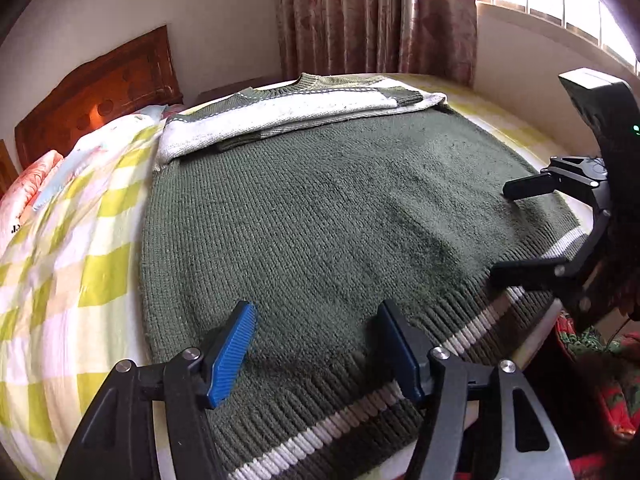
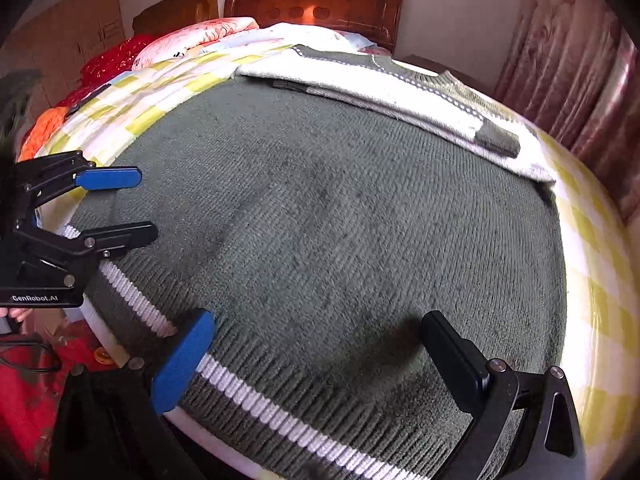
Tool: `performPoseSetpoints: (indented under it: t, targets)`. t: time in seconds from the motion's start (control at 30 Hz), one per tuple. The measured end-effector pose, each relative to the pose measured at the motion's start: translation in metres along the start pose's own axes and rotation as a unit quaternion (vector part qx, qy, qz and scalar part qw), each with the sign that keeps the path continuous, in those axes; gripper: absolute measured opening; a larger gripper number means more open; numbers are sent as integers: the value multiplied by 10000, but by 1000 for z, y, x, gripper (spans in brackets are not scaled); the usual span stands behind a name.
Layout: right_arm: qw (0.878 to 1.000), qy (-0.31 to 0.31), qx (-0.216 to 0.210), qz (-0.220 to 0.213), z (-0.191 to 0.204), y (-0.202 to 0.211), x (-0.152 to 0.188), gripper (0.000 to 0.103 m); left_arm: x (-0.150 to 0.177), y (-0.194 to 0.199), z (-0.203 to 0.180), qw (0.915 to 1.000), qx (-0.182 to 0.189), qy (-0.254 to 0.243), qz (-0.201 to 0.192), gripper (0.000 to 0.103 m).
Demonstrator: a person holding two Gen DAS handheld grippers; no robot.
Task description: Fold small clothes
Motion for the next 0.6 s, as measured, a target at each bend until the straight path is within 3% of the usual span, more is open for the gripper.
performPoseSetpoints:
  t: [0.07, 0.23, 0.4, 0.5, 0.6]
  targets:
    - [9997, -141, 178, 0, -15, 6, 8, 103, 9, 6, 15, 9997, 143, 216, 40, 65]
    - [9988, -398, 290, -55, -38, 22, 28, 103, 35, 26, 35, 9995, 4, 281, 142, 67]
    - [9981, -485, 366, 90, -43, 28, 33, 103, 32, 32, 26, 9993, -232, 160, 235, 65]
    - [9980, -466, 419, -9, -38, 33, 29, 103, 12, 31, 14, 9992, 263, 292, 62, 63]
    - [9988, -458, 42, -152, -25, 29, 21, 103, -9, 17, -8, 9985, 521, 186, -23, 63]
Point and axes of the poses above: each gripper's, at about its wrist camera, not at the fingertips, and y roughly against the way its jaws point, z to its left, x to its underside, the point moved 1 cm from there along -y, roughly the way its jaws point, and after that the axes turned 6 degrees about -x, right-handed, at the moved point
